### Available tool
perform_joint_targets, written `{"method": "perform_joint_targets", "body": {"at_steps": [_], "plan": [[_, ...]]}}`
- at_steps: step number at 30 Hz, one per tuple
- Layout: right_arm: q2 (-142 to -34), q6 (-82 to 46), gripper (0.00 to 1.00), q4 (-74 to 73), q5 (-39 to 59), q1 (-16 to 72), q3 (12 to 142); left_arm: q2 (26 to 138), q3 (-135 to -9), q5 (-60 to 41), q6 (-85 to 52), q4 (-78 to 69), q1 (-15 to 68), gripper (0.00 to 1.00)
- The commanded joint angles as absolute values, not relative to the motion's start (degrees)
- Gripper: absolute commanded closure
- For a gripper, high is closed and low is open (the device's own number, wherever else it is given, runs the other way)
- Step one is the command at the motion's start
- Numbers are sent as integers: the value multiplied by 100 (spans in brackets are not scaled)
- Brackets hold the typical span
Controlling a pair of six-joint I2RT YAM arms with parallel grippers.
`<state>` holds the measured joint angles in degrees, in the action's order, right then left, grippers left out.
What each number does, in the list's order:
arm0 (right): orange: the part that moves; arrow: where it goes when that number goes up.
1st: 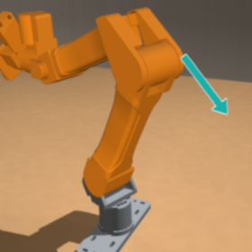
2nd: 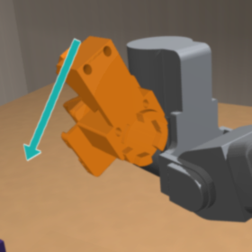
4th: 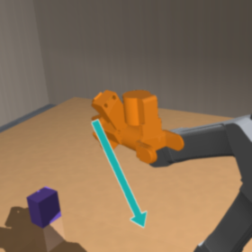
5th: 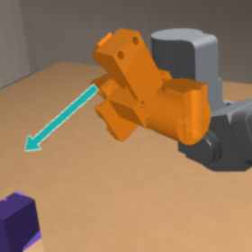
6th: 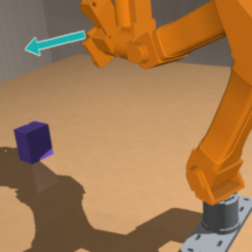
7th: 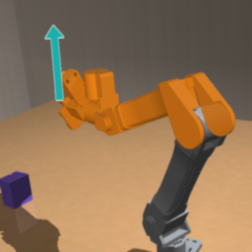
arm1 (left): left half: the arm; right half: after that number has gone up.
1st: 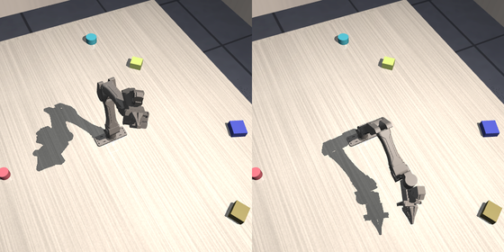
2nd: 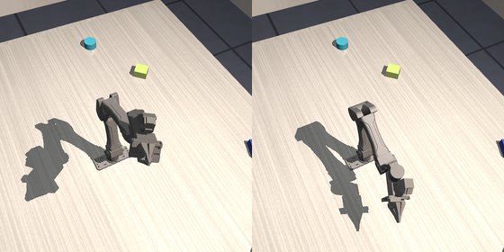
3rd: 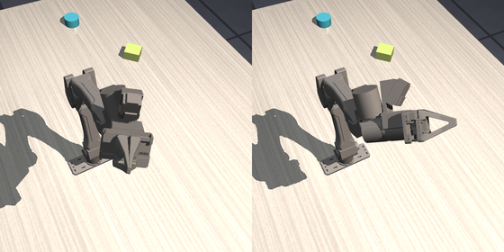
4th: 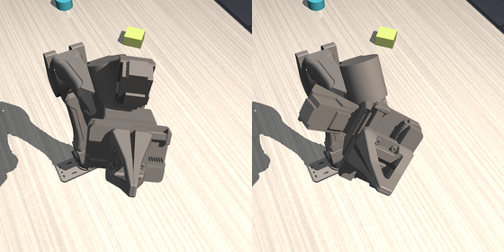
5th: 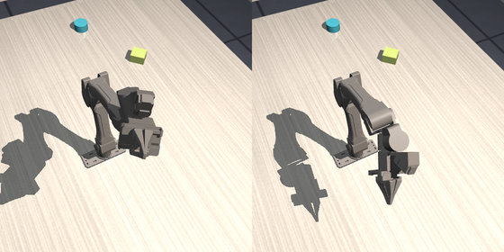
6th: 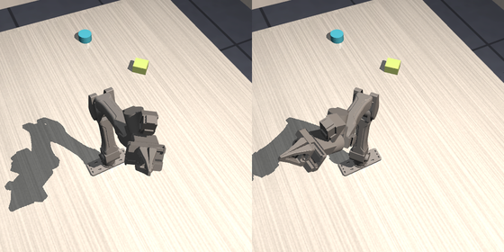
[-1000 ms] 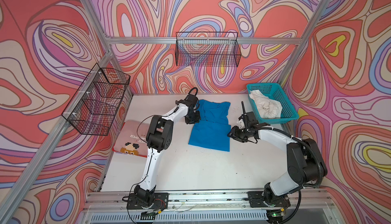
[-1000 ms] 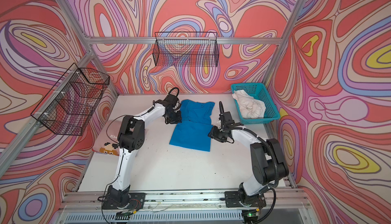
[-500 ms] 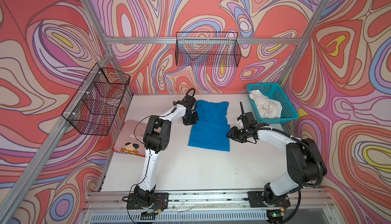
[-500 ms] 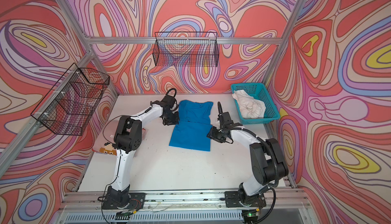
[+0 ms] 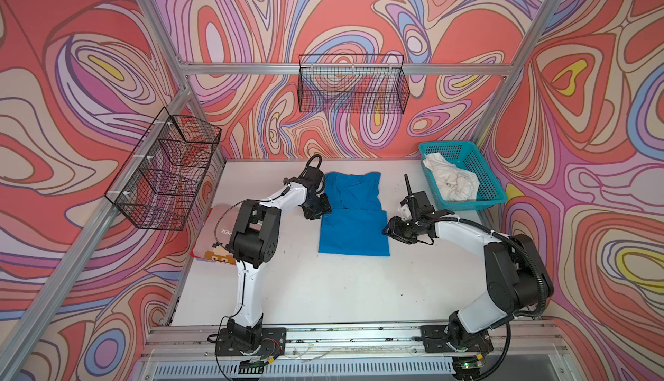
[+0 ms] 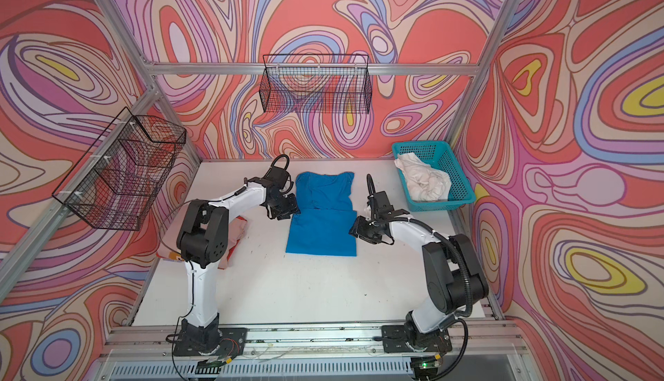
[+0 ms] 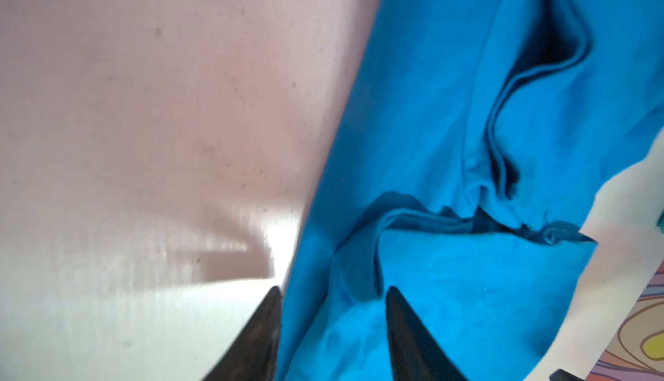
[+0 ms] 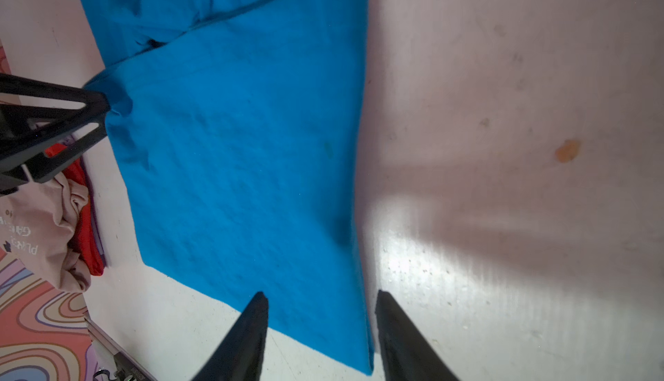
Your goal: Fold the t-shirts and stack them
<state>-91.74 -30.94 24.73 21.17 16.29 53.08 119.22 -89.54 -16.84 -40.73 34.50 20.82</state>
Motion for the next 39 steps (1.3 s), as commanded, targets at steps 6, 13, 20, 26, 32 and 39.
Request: {"method": "perform_joint_targets", "body": {"at_steps": [6,13,20,26,32,39], "plan": [[-9179,-3023,45,2621,1813,1872,4945,10295,-7129,-2045,-4770,2565,2056,11],[-9191,-3078,44,2715,1606,2135,4800,9623,-5722,-2379,-5148,2070,2102,17],[-9277,-3180,44,2698,1504,2240,4641,9722,-5319,-2478,-5285,1741,2305,29],[-9348,-3339,49,2620,1424,2405,4590,9945,-5362,-2520,-5317,1704,2452,46],[-9514,-3479,54,2387,1433,2506,4400,10166,-5356,-2508,-5300,1754,2576,67],[-9412,-3548,80,2324,1391,2507,4364,10024,-5257,-2529,-5309,1722,2589,99]]}}
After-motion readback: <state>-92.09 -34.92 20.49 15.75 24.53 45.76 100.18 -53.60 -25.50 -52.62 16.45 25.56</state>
